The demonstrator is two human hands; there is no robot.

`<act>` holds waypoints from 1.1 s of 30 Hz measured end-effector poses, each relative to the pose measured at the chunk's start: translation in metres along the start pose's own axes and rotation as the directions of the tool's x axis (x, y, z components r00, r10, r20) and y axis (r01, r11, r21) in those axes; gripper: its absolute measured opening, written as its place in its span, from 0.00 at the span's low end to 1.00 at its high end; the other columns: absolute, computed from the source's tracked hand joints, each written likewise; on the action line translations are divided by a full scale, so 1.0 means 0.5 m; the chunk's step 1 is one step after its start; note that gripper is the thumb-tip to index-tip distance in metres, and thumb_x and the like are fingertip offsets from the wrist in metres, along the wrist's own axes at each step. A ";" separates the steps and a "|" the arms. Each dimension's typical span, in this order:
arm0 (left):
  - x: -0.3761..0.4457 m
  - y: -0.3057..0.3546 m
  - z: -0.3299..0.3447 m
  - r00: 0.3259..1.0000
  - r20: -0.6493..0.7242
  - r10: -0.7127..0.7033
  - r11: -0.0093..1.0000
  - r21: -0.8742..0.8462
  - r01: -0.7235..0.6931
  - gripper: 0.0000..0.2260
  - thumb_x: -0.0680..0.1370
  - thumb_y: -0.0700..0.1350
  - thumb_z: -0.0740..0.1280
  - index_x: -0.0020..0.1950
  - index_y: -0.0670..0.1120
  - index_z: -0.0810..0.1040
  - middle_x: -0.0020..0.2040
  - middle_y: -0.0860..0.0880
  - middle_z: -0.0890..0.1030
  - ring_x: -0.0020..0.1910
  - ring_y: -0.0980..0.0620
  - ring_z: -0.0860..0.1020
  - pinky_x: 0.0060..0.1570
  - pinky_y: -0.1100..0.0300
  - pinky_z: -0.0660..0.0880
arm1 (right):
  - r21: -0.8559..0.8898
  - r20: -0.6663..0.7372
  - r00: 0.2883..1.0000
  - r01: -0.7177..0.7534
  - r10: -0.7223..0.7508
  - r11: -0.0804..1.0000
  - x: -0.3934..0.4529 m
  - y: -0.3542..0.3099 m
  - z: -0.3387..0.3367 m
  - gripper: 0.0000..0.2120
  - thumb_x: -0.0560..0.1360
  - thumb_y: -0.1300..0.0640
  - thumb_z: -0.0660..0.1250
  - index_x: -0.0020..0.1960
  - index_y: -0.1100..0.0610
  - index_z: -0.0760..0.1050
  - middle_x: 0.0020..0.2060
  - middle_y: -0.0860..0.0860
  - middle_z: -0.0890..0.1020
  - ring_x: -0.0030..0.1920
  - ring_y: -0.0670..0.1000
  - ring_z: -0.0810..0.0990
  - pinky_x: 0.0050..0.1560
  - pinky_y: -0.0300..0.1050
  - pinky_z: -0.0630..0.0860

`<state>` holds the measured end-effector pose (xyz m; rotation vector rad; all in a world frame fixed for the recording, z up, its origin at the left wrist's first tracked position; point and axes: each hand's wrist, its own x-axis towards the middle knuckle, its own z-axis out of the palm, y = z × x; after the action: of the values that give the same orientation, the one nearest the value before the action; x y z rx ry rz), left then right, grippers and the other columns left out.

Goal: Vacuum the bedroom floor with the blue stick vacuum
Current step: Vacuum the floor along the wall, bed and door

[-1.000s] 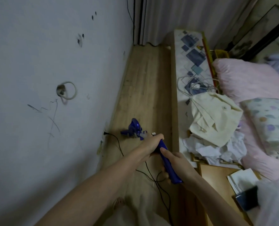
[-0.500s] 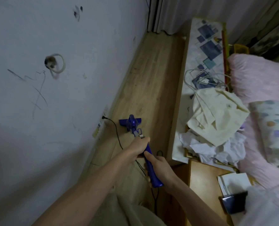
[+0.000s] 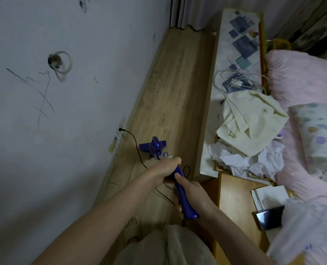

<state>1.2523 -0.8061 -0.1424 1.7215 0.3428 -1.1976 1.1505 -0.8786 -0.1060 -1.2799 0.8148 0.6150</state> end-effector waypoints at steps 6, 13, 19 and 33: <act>0.005 -0.004 -0.045 0.999 -0.032 -0.022 1.000 0.013 0.022 0.04 0.78 0.43 0.60 0.44 0.45 0.70 0.40 0.45 0.74 0.37 0.50 0.74 0.42 0.56 0.76 | -0.026 -0.081 0.990 -0.117 0.115 0.993 0.014 -0.006 0.063 0.22 0.80 0.42 0.59 0.57 0.60 0.72 0.36 0.53 0.78 0.30 0.48 0.77 0.30 0.39 0.74; 0.008 0.001 -0.078 0.997 0.016 -0.070 0.993 -0.098 0.071 0.03 0.77 0.42 0.61 0.44 0.44 0.71 0.39 0.45 0.74 0.36 0.50 0.75 0.36 0.57 0.75 | -0.279 -0.174 0.984 -0.017 -0.034 0.960 0.006 -0.039 0.079 0.21 0.81 0.43 0.56 0.48 0.61 0.74 0.32 0.52 0.77 0.26 0.46 0.75 0.25 0.36 0.72; 0.043 0.059 -0.057 0.998 -0.041 -0.050 0.980 -0.192 0.041 0.08 0.80 0.46 0.60 0.54 0.42 0.72 0.47 0.43 0.77 0.44 0.48 0.77 0.45 0.55 0.78 | -0.353 -0.135 0.991 -0.024 -0.025 0.935 0.042 -0.110 0.021 0.21 0.81 0.42 0.58 0.48 0.61 0.73 0.29 0.51 0.76 0.23 0.46 0.74 0.23 0.35 0.71; 0.135 0.227 0.038 0.999 0.010 -0.046 0.840 -0.540 0.044 0.08 0.81 0.42 0.60 0.58 0.39 0.68 0.51 0.39 0.76 0.51 0.41 0.76 0.45 0.52 0.77 | -0.836 -0.043 0.997 0.001 -0.067 0.549 0.144 -0.321 -0.210 0.16 0.74 0.45 0.70 0.51 0.57 0.74 0.35 0.53 0.79 0.29 0.49 0.76 0.34 0.41 0.76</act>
<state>1.3509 -0.8961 -0.1370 1.2230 0.6604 -1.0047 1.3001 -1.0164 -0.0799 -2.2123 0.5312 0.9982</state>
